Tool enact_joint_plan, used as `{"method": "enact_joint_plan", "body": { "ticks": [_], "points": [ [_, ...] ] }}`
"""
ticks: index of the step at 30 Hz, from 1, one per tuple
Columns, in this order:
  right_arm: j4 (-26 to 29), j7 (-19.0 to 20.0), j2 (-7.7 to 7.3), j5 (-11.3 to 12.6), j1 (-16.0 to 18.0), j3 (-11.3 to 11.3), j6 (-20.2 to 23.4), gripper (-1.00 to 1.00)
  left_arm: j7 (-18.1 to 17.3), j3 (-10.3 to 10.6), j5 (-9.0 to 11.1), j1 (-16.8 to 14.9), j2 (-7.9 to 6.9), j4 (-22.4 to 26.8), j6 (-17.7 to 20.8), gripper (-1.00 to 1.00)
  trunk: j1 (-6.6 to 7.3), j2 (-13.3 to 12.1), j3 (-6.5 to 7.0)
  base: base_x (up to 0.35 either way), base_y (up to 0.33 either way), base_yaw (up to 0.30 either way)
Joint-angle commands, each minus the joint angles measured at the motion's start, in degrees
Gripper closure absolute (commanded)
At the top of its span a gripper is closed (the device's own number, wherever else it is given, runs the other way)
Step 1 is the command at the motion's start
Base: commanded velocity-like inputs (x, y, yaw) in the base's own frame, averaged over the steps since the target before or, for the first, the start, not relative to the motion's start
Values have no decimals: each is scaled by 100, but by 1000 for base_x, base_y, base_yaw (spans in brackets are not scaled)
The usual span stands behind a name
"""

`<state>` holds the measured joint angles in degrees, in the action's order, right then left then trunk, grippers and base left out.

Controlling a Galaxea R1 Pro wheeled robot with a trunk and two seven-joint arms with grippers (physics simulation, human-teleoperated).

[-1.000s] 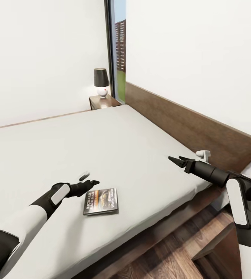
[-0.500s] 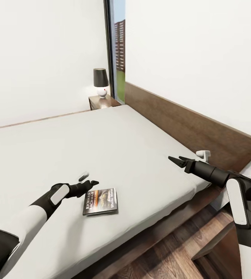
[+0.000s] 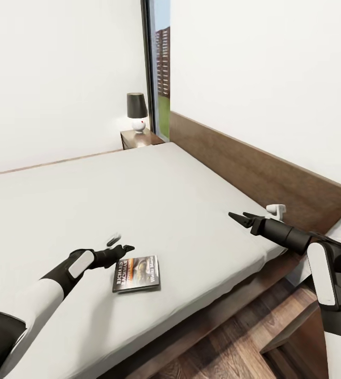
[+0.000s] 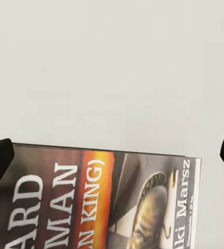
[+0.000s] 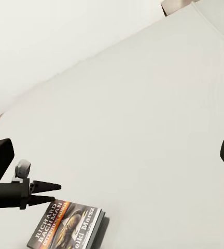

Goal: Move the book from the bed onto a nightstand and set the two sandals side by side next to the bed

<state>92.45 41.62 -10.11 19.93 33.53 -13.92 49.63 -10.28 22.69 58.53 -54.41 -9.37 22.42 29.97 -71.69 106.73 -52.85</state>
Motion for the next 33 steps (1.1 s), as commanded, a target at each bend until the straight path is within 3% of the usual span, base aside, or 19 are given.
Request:
{"method": "enact_joint_plan", "body": {
  "ticks": [1,16,24,33],
  "points": [
    [1,19,0,2,4,-6,30,-100,1,51,-60,1,-4,-106,1,-100,0,1,-6,0,0,0],
    [1,13,0,2,4,-6,30,-100,-13,51,-13,0,106,-107,35,-100,0,1,-6,0,0,0],
    [1,13,0,2,4,-6,30,-100,-32,58,8,-15,375,-61,68,-100,0,1,-6,0,0,0],
    [1,13,0,2,4,-6,30,-100,-269,59,0,-29,464,2,77,-100,0,1,-6,0,0,0]
  ]
}}
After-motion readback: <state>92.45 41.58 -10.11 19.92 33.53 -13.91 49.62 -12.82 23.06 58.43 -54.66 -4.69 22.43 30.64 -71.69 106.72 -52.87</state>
